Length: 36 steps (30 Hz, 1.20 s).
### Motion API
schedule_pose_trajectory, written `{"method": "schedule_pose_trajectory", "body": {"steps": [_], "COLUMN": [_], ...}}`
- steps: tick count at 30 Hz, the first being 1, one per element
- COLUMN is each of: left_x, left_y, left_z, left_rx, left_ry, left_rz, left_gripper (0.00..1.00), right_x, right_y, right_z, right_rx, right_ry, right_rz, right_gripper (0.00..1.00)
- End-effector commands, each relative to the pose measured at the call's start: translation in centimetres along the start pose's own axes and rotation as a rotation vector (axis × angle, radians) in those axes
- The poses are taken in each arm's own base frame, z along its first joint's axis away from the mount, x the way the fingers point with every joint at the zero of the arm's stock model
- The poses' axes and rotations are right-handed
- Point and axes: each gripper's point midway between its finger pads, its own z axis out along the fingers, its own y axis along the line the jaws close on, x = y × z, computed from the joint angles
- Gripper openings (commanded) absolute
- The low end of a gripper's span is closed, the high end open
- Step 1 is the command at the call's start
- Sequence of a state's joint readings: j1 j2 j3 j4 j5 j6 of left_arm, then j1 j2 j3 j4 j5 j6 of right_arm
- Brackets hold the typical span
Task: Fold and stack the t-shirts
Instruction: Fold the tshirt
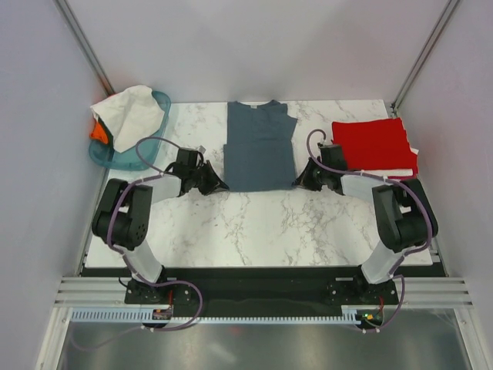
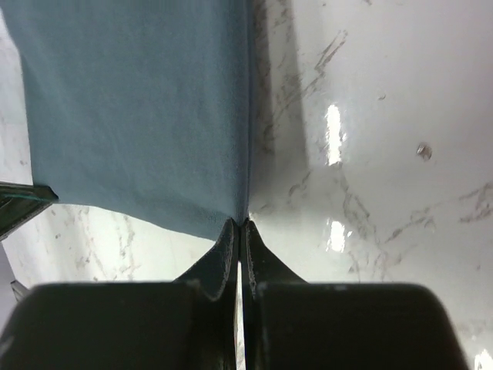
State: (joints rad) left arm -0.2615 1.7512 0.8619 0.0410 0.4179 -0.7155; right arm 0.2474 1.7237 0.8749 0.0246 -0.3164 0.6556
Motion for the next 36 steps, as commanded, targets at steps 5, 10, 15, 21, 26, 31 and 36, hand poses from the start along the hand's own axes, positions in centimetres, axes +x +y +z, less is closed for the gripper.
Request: {"method": "schedule_pose_trajectory", "body": {"steps": [5,10,15,21,26,31,36], "left_x": [0.0,1.3,3.6,4.7,3.8,2.3,0.3], "left_y": [-3.7,-5.6,-7.0,-8.9,-10.4,-10.8,-11.8], "left_z": [-5.7,-9.7,-12.3,-15.2,-16.1,-15.2,-14.1], "left_rx": [0.057,0.106,0.163,0.236,0.256,0.234,0.22], "left_ry": [-0.05,-0.087,-0.066,-0.088,-0.105,-0.105,-0.107], "left_rz": [0.121,0.162,0.168,0.17,0.175,0.176,0.191], "left_gripper": [0.02,0.02,0.02,0.02,0.02,0.02,0.02], "right_x": [0.4,0.7,0.9,0.5,-0.8,-2.3,-3.8], "right_y": [2.5,4.1,6.3,7.9,7.9,8.3,8.1], "right_z": [-4.7,-9.4,-14.0,-17.5,-17.9,-17.5,-16.2], "right_rx": [-0.054,-0.085,-0.149,-0.179,-0.137,-0.113,-0.066], "right_ry": [-0.034,-0.088,-0.141,-0.192,-0.223,-0.239,-0.239], "right_rz": [-0.082,-0.133,-0.166,-0.191,-0.199,-0.197,-0.193], "right_gripper": [0.0,0.0,0.0,0.0,0.0,0.0,0.0]}}
